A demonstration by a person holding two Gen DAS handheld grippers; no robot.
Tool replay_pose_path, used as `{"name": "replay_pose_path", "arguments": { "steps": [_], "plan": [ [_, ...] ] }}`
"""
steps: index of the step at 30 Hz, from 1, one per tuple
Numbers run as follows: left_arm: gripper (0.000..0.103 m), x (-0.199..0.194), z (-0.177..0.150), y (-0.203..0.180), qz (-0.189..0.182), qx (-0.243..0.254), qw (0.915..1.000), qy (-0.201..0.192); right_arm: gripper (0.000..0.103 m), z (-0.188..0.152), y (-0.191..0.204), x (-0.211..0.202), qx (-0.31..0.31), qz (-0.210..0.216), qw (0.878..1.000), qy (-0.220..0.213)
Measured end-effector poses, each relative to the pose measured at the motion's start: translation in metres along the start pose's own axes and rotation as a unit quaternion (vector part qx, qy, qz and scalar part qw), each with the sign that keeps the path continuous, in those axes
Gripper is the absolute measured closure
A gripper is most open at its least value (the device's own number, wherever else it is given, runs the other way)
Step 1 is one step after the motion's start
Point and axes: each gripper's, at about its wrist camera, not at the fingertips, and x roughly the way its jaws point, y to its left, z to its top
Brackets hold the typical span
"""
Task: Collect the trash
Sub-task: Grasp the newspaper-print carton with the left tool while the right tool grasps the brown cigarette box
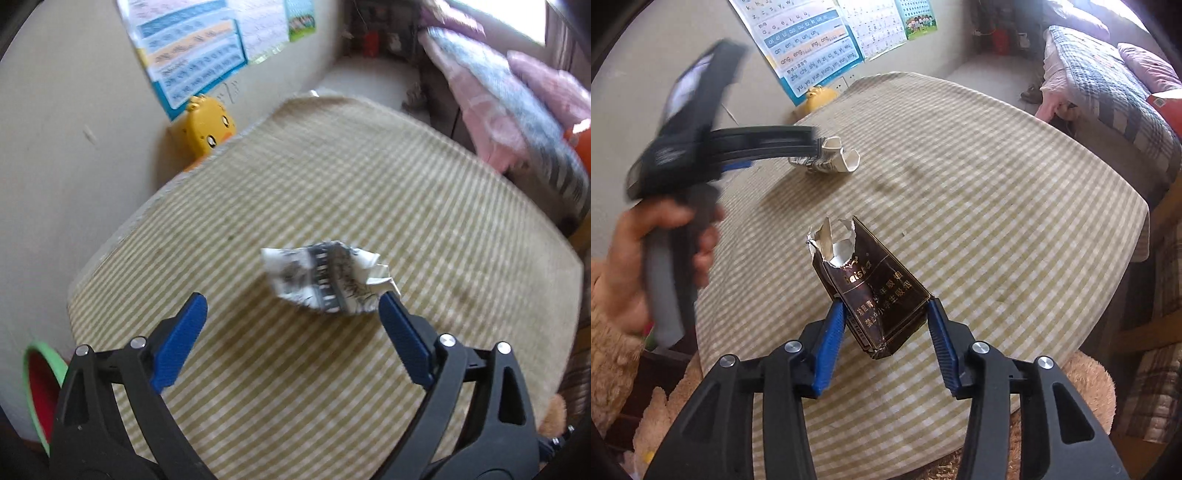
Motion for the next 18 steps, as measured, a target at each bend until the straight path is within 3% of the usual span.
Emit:
{"name": "replay_pose_path", "arguments": {
  "steps": [2, 4, 5, 7, 8, 11, 13, 18],
  "plan": [
    [0.011, 0.015, 0.001, -0.008, 0.013, 0.015, 0.9996, 0.022, 0.059, -0.002, 0.0, -0.002, 0.0, 0.003, 1.0, -0.002],
    [0.011, 0.015, 0.003, -0.006, 0.01, 0.005, 0.9999, 0.012, 0.059, -0.002, -0.003, -0.003, 0.004, 0.005, 1.0, -0.006],
    [0.017, 0.015, 0.004, -0.006, 0.006, 0.004, 0.9999, 0.013, 0.059, -0.002, -0.005, -0.006, 0.007, 0.006, 1.0, -0.006],
    [0.036, 0.012, 0.005, -0.006, -0.013, 0.005, 0.9998, 0.017, 0.059, -0.002, -0.008, -0.006, 0.013, 0.009, 1.0, -0.005],
    [0.045, 0.011, 0.005, -0.008, -0.005, 0.01, 0.9998, 0.016, 0.059, -0.002, -0.009, -0.005, 0.016, 0.01, 1.0, -0.004],
    [0.095, 0.013, 0.003, -0.005, -0.011, 0.013, 0.9994, 0.031, 0.059, -0.001, -0.008, -0.006, 0.016, 0.012, 1.0, -0.005],
    [0.102, 0.014, -0.001, 0.0, -0.025, -0.002, 0.9986, 0.046, 0.059, -0.002, -0.007, -0.006, 0.014, 0.012, 1.0, -0.006],
    [0.103, 0.004, -0.016, 0.016, -0.024, -0.011, 0.9988, 0.04, 0.059, -0.001, -0.008, -0.003, 0.016, 0.012, 1.0, -0.003]
  ]
}}
